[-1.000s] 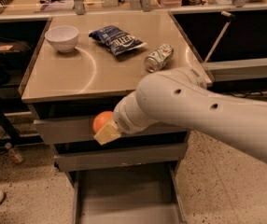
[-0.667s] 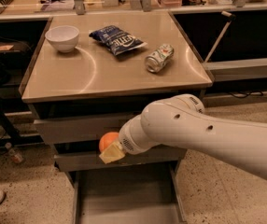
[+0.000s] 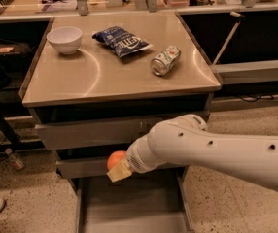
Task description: Place orange into bottom drawer
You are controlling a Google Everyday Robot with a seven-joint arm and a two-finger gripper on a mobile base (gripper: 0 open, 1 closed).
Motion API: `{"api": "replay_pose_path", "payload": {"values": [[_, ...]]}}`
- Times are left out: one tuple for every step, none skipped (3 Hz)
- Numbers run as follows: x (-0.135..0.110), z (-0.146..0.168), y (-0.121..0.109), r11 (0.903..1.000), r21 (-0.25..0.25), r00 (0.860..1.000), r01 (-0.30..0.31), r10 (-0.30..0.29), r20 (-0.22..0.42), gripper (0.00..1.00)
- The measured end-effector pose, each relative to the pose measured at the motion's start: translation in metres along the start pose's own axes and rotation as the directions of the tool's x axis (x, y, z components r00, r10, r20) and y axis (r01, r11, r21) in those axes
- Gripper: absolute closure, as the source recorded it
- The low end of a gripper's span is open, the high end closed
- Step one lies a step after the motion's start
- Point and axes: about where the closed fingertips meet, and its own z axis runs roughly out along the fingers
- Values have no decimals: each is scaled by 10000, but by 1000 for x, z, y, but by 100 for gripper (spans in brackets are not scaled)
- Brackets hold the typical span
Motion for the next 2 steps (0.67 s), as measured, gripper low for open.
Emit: {"api": "replay_pose_path", "payload": {"values": [[67, 64, -15, 9928, -39, 9901, -1193, 1187, -754, 100], [111, 115, -37, 9678, 174, 9630, -2511, 2516, -964, 100]]}}
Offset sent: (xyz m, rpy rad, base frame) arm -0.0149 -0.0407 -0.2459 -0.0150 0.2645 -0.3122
